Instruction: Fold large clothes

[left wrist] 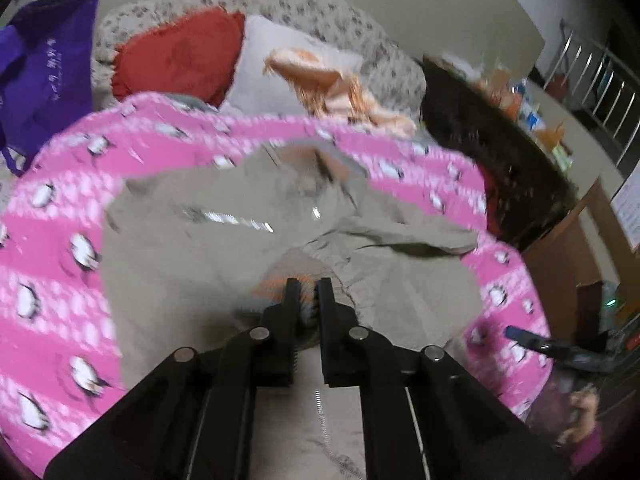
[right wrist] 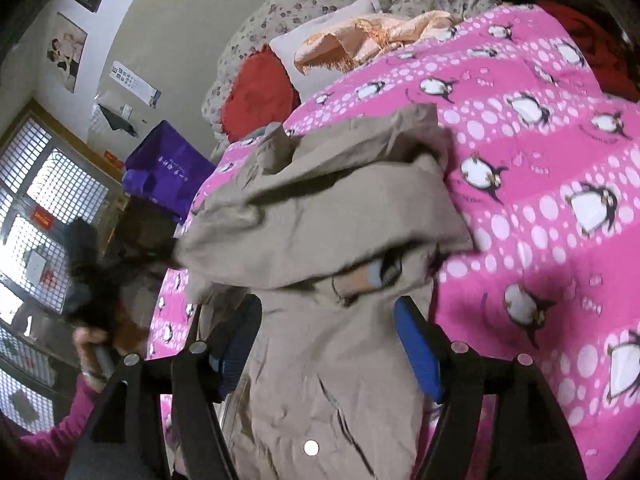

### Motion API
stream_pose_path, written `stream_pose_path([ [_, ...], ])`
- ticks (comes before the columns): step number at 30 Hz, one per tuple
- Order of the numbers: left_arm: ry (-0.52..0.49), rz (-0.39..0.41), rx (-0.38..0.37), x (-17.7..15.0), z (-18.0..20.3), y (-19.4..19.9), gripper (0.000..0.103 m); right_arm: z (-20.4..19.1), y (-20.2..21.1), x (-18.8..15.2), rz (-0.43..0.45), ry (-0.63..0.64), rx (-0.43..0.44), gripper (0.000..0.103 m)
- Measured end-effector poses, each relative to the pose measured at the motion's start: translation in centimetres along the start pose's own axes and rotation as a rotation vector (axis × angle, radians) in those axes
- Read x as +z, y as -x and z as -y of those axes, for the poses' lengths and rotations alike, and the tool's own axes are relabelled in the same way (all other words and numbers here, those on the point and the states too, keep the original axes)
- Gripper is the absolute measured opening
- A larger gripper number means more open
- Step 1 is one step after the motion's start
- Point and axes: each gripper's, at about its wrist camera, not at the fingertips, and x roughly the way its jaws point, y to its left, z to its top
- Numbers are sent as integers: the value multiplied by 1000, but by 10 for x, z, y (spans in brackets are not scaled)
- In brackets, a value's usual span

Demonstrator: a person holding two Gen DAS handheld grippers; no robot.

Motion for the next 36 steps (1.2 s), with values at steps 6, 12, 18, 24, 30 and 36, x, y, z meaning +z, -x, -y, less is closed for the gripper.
stream_pose_path([
  [6,50,-57,119,3,-58,2,6,0,-15,26,65,-2,-77,71],
  [12,124,-129,75,-22,-82,-31,6,-21,-57,59,71,91,-175,69],
  [18,88,-121,138,-20,-79,-39,6,-36,-102,95,52,153,-190,69],
  [24,176,-140,108,-17,-98,-48,7,13,-162,116,-9,28,-322,69],
  [30,108,-122,134,-17,-91,-46,8,18,-108,103,38,11,-262,69],
  [36,82,-107,176,-20,-91,-46,24,-5,-69,55,-39,163,-269,70],
])
